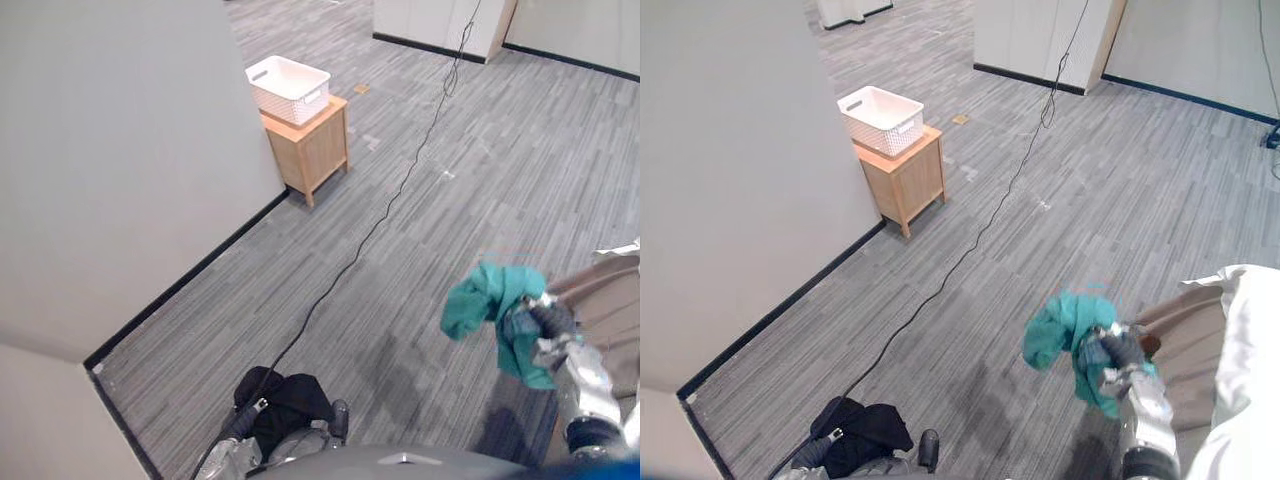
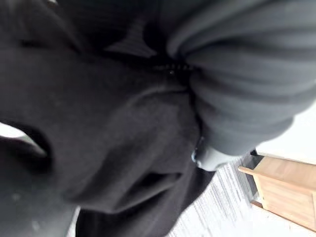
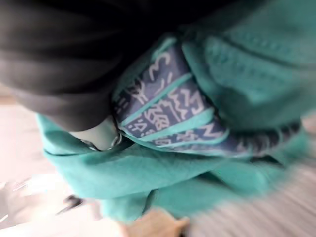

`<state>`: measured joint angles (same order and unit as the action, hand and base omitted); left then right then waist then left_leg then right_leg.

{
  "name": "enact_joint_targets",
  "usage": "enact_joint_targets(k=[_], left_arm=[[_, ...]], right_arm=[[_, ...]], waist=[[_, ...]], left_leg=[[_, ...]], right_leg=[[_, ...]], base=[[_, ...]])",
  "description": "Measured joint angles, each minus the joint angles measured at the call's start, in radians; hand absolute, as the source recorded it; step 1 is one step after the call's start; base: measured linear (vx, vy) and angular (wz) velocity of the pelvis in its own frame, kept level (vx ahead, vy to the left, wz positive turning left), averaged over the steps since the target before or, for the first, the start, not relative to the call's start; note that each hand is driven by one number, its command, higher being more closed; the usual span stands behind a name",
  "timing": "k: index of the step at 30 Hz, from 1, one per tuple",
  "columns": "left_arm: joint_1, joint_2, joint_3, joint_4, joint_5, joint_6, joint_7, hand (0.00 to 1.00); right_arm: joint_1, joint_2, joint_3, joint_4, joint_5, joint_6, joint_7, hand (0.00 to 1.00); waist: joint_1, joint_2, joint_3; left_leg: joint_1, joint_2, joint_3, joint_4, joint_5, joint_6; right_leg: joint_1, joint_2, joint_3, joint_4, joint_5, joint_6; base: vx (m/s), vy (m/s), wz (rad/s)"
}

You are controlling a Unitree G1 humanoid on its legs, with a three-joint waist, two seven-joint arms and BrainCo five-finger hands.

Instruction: Tidy the bed and pick cloth on bed and put in laundry

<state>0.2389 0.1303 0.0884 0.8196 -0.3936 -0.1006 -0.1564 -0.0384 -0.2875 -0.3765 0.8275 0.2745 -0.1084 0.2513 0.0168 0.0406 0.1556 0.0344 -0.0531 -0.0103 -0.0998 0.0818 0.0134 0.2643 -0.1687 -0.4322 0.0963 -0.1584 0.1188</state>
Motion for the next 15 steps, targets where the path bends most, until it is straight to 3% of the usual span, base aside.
enact_joint_targets(k=[2,8,13,15], left_arm=[[-0.011,0.0,0.0,0.0,0.024,-0.005,-0.002,1.0],[-0.057,0.0,0.0,0.037,0.057,-0.027,-0.02,1.0],[-0.074,-0.004,0.0,0.07,0.055,-0.038,-0.033,1.0],[-0.074,-0.004,0.001,0.076,0.053,-0.038,-0.045,1.0]], right_arm=[[0.015,0.04,-0.001,0.106,0.002,-0.022,0.01,1.0],[0.055,0.116,-0.001,0.182,0.01,-0.082,0.029,1.0],[0.094,0.126,-0.013,0.182,0.017,-0.098,0.083,1.0],[0.106,0.155,-0.029,0.182,0.017,-0.098,0.094,1.0]], waist=[[-0.003,0.002,0.0],[-0.004,-0.001,0.007],[-0.006,-0.002,0.02],[-0.004,-0.013,0.035]], left_leg=[[0.001,0.003,0.001,-0.003,0.002,-0.003],[0.0,0.004,0.02,-0.003,0.001,-0.015],[-0.002,0.003,0.029,0.011,-0.002,-0.012],[-0.018,-0.009,0.039,0.075,-0.045,-0.003]], right_leg=[[0.002,0.002,-0.001,0.0,-0.008,-0.003],[0.003,0.002,-0.007,-0.012,-0.057,-0.018],[0.002,-0.005,-0.01,-0.008,-0.064,-0.017],[0.013,-0.012,-0.011,-0.008,-0.071,-0.012]], base=[[-0.05,-0.055,-0.01],[-0.06,-0.053,-0.09],[-0.03,-0.019,-0.05],[0.01,0.001,-0.03]])
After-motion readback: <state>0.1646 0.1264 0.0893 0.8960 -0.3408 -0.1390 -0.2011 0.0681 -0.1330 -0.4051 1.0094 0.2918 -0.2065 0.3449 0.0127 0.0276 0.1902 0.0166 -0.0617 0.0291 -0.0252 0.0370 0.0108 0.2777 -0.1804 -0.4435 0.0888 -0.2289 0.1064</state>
